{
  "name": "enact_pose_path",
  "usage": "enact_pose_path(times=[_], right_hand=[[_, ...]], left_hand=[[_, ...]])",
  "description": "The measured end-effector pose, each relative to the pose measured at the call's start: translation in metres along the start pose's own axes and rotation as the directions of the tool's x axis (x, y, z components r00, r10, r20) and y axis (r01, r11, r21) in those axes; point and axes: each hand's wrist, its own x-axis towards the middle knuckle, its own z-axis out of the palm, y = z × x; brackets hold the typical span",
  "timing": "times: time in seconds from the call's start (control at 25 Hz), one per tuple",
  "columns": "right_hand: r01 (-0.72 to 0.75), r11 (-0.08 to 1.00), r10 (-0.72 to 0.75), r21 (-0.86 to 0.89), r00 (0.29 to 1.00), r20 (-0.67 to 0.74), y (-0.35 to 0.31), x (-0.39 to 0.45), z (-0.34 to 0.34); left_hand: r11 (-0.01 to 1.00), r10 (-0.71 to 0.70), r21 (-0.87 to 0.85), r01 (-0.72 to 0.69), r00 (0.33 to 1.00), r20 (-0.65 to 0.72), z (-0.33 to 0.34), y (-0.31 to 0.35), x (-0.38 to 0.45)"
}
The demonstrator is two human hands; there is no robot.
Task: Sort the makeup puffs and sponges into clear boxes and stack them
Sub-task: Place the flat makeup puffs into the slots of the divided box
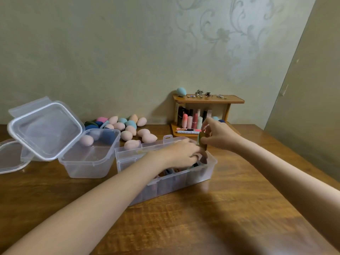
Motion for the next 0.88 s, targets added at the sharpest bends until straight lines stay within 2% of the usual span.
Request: enact_pose_path(times=[0.24,0.32,0.48,0.6,0.68,0.76,0.88], right_hand=[[0.122,0.992,-0.124,-0.034,0.990,-0.070,0.001,-0.009,0.002],[0.127,0.985,-0.129,-0.114,0.992,-0.008,0.005,-0.012,0.008],[0.152,0.964,-0.130,-0.218,0.985,0.109,0.010,-0.018,0.020],[0.174,0.950,-0.127,-0.259,0.974,0.188,0.009,-0.018,0.018],[0.183,0.943,-0.107,-0.279,0.958,0.267,0.006,-0.016,0.018],[0.189,0.935,-0.093,-0.299,0.947,0.307,0.002,-0.011,0.018],[0.168,0.931,-0.115,-0.323,0.978,0.177,-0.015,0.013,0.016]], left_hand=[[0.953,0.010,0.302,-0.014,1.000,0.016,0.000,0.003,-0.001],[0.934,0.008,0.357,-0.004,1.000,-0.010,-0.001,0.006,-0.005],[0.937,-0.019,0.349,0.033,0.999,-0.044,0.000,0.009,-0.011],[0.982,-0.038,0.182,0.053,0.996,-0.084,0.001,0.005,-0.012],[0.998,-0.059,-0.008,0.058,0.984,-0.167,-0.002,0.002,-0.017],[0.992,-0.096,-0.104,0.074,0.968,-0.232,-0.008,-0.005,-0.026],[0.988,-0.139,-0.108,0.114,0.954,-0.266,-0.020,-0.028,-0.044]])
